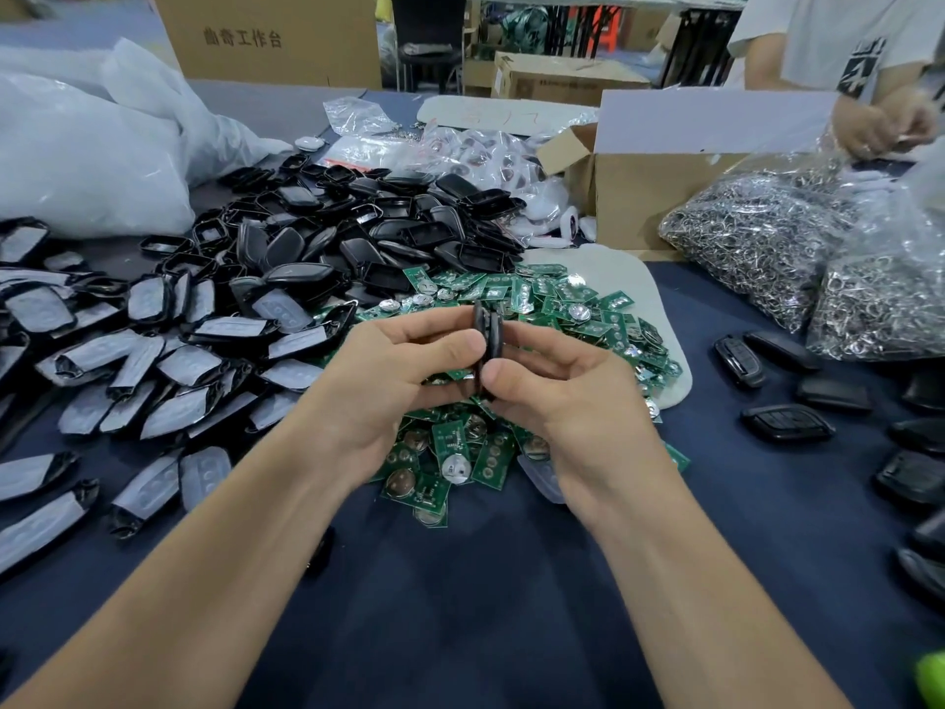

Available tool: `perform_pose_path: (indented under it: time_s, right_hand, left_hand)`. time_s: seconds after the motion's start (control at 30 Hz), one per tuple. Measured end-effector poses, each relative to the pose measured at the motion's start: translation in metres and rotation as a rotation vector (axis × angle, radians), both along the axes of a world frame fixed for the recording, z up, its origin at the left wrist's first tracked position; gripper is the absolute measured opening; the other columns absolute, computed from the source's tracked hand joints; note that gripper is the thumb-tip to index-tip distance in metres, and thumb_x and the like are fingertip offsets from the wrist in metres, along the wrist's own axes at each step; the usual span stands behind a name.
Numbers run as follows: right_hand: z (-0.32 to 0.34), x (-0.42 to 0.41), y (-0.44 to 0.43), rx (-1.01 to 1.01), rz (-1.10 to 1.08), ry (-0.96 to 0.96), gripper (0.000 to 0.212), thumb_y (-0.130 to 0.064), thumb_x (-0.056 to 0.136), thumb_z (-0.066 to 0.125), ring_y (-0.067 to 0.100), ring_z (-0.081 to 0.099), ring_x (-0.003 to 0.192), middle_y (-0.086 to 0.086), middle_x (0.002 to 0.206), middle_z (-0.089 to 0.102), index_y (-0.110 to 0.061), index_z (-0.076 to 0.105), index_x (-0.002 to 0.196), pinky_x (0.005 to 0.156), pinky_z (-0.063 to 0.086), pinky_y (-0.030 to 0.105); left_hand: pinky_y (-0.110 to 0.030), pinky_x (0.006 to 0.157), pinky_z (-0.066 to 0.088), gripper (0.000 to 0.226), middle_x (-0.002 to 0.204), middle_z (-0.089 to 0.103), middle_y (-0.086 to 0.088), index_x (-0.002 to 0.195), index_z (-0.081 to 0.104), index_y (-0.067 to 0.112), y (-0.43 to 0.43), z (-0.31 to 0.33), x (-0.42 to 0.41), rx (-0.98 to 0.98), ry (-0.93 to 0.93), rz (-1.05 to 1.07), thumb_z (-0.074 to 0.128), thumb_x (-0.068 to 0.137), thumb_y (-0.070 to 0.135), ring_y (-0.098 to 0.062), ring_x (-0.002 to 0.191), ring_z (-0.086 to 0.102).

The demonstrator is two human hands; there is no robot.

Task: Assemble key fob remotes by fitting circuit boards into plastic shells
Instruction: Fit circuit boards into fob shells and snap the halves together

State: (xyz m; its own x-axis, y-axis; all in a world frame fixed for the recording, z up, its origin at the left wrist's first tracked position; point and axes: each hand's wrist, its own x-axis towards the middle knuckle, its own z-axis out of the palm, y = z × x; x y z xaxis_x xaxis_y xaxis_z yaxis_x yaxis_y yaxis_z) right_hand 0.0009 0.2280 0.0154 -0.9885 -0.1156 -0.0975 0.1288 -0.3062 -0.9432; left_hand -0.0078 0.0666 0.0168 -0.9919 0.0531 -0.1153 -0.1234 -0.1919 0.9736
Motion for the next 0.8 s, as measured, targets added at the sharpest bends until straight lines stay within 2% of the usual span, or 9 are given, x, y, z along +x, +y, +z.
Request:
perform_pose_path:
  time_s: [0.1, 0.17, 0.27, 0.33, 0.4, 0.5, 0.67, 0.73, 0.8]
  right_hand:
    - [0.002, -0.005, 0.007, -0.249, 0.075, -0.179, 0.037, -0.003, 0.069, 0.075, 0.020, 0.077, 0.083, 0.012, 0.099, 0.079, -0.007, 0.076, 0.105, 0.076, 0.064, 0.031]
    - [0.003, -0.007, 0.014, -0.408, 0.112, -0.253, 0.041, -0.003, 0.068, 0.073, 0.027, 0.078, 0.086, 0.019, 0.102, 0.078, -0.001, 0.072, 0.109, 0.076, 0.065, 0.034]
    - [0.005, -0.008, 0.019, -0.526, 0.172, -0.282, 0.047, -0.003, 0.070, 0.072, 0.032, 0.077, 0.091, 0.023, 0.105, 0.076, 0.004, 0.069, 0.116, 0.078, 0.065, 0.037]
    - [0.005, -0.007, 0.020, -0.546, 0.219, -0.292, 0.049, -0.003, 0.074, 0.069, 0.032, 0.076, 0.092, 0.024, 0.108, 0.075, 0.006, 0.065, 0.122, 0.078, 0.065, 0.036]
    - [0.006, -0.007, 0.021, -0.519, 0.266, -0.289, 0.047, -0.004, 0.079, 0.066, 0.031, 0.076, 0.092, 0.025, 0.112, 0.074, 0.008, 0.063, 0.125, 0.079, 0.064, 0.035]
    - [0.006, -0.006, 0.020, -0.407, 0.286, -0.270, 0.044, -0.002, 0.082, 0.064, 0.031, 0.074, 0.092, 0.027, 0.115, 0.072, 0.008, 0.064, 0.124, 0.078, 0.064, 0.035]
    - [0.004, -0.007, 0.013, -0.224, 0.134, -0.292, 0.025, 0.007, 0.098, 0.053, 0.032, 0.073, 0.088, 0.030, 0.114, 0.072, 0.010, 0.066, 0.118, 0.075, 0.065, 0.037]
    - [0.003, -0.007, 0.010, -0.172, 0.074, -0.286, 0.022, 0.005, 0.098, 0.056, 0.028, 0.074, 0.083, 0.027, 0.109, 0.074, 0.008, 0.068, 0.116, 0.073, 0.065, 0.036]
    - [0.001, -0.006, 0.008, -0.075, 0.042, -0.231, 0.016, 0.003, 0.099, 0.059, 0.022, 0.074, 0.077, 0.019, 0.097, 0.075, 0.002, 0.073, 0.107, 0.072, 0.064, 0.033]
  left_hand:
    - [-0.025, 0.072, 0.060, 0.043, 0.119, 0.077, -0.009, 0.122, 0.073, 0.009, -0.005, 0.005, -0.002, 0.107, -0.068, -0.052, 0.070, 0.083, 0.026, -0.016, 0.100, 0.073]
    - [-0.029, 0.077, 0.063, 0.045, 0.116, 0.076, -0.011, 0.122, 0.068, 0.006, -0.010, 0.009, -0.003, 0.225, -0.134, -0.072, 0.065, 0.084, 0.028, -0.019, 0.100, 0.074]
    - [-0.032, 0.075, 0.063, 0.044, 0.103, 0.072, -0.010, 0.123, 0.067, 0.004, -0.016, 0.014, -0.006, 0.388, -0.209, -0.071, 0.061, 0.084, 0.024, -0.020, 0.090, 0.075]
    - [-0.033, 0.073, 0.064, 0.052, 0.105, 0.066, -0.013, 0.132, 0.063, 0.001, -0.018, 0.015, -0.006, 0.481, -0.259, -0.099, 0.057, 0.083, 0.017, -0.023, 0.088, 0.073]
    - [-0.033, 0.071, 0.065, 0.056, 0.104, 0.063, -0.015, 0.135, 0.062, -0.001, -0.019, 0.016, -0.006, 0.540, -0.297, -0.120, 0.051, 0.082, 0.014, -0.024, 0.084, 0.072]
    - [-0.029, 0.066, 0.063, 0.047, 0.092, 0.063, -0.010, 0.128, 0.066, 0.000, -0.016, 0.015, -0.005, 0.500, -0.312, -0.117, 0.044, 0.088, 0.015, -0.020, 0.078, 0.069]
    - [-0.022, 0.050, 0.048, 0.042, 0.081, 0.057, -0.006, 0.122, 0.069, 0.002, -0.007, 0.014, -0.004, 0.416, -0.318, -0.053, 0.047, 0.097, 0.027, -0.015, 0.066, 0.050]
    - [-0.022, 0.046, 0.044, 0.051, 0.078, 0.058, -0.006, 0.124, 0.068, 0.000, -0.007, 0.012, -0.004, 0.402, -0.309, -0.057, 0.044, 0.106, 0.042, -0.014, 0.061, 0.050]
    - [-0.021, 0.046, 0.047, 0.052, 0.079, 0.061, -0.006, 0.123, 0.068, 0.000, -0.009, 0.012, -0.005, 0.393, -0.300, -0.070, 0.045, 0.107, 0.044, -0.013, 0.060, 0.053]
